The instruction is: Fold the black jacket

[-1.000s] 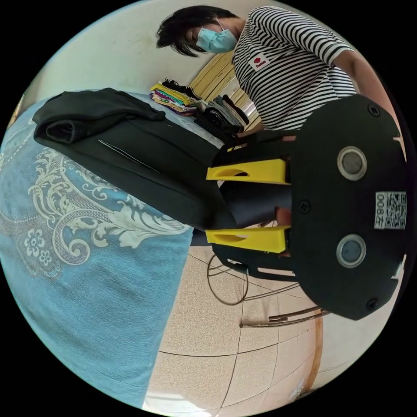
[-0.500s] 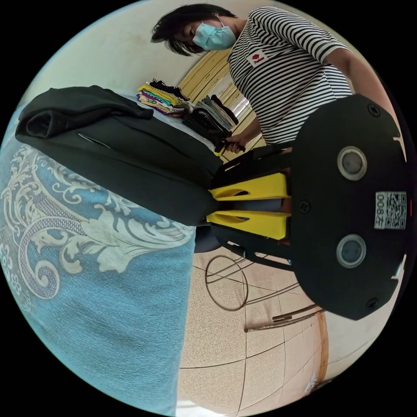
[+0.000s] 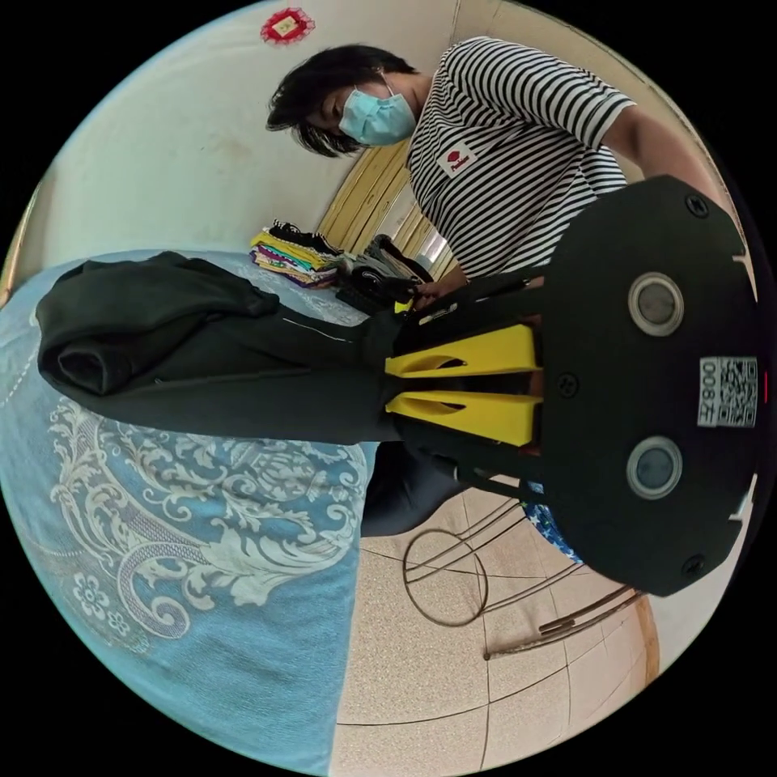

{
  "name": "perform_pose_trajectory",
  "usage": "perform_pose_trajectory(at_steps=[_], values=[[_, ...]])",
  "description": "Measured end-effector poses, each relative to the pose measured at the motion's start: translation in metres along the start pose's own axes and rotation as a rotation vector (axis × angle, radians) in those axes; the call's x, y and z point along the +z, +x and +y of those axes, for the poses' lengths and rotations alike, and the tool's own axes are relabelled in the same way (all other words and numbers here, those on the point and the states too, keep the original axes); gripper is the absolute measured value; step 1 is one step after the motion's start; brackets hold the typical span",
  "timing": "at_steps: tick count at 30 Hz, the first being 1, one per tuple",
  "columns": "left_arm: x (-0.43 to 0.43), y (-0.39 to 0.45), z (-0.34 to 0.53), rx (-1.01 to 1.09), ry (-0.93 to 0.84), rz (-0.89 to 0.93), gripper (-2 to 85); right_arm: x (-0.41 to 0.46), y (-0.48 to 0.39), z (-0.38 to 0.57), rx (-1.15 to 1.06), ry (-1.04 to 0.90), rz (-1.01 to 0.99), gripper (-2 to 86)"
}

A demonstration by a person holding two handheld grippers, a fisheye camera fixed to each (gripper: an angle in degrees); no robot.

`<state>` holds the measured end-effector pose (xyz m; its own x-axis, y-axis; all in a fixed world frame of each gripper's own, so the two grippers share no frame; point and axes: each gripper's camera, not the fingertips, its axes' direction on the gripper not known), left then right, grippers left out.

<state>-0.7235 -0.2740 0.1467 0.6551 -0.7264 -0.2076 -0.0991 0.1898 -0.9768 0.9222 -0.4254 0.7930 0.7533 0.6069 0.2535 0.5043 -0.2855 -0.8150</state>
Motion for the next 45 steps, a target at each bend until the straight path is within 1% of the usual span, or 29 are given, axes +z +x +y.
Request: perform_pose_trajectory(at_steps=[7,12,15,20,26,33,37,39,41,45], values=[[-0.033,0.039,0.004,0.093,0.146,0.141,3.9,-0.03,-0.035,-0.024,-0.132,0.089,-0.061,1.1],[-0.052,0.061,-0.009,0.175,0.236,0.238,3.9,-0.053,-0.056,-0.049,-0.217,0.159,-0.091,1.1],[-0.063,0.078,-0.026,0.238,0.281,0.283,3.9,-0.064,-0.072,-0.07,-0.279,0.188,-0.097,1.1],[-0.082,0.116,-0.082,0.379,0.32,0.318,3.8,-0.08,-0.098,-0.107,-0.375,0.231,-0.103,1.1],[-0.098,0.16,-0.155,0.516,0.34,0.3,3.7,-0.098,-0.14,-0.159,-0.496,0.265,-0.041,1.1],[-0.115,0.174,-0.23,0.513,0.428,0.303,3.8,-0.118,-0.173,-0.235,-0.558,0.278,0.055,1.1],[-0.122,0.174,-0.288,0.443,0.488,0.268,3.9,-0.129,-0.17,-0.288,-0.506,0.273,0.125,1.0],[-0.12,0.174,-0.315,0.394,0.485,0.214,3.9,-0.133,-0.164,-0.312,-0.467,0.27,0.13,1.0],[-0.115,0.18,-0.346,0.363,0.453,0.136,4.0,-0.138,-0.16,-0.331,-0.445,0.268,0.09,1.0],[-0.113,0.187,-0.376,0.343,0.452,0.088,4.3,-0.15,-0.153,-0.362,-0.354,0.293,0.119,1.0]])
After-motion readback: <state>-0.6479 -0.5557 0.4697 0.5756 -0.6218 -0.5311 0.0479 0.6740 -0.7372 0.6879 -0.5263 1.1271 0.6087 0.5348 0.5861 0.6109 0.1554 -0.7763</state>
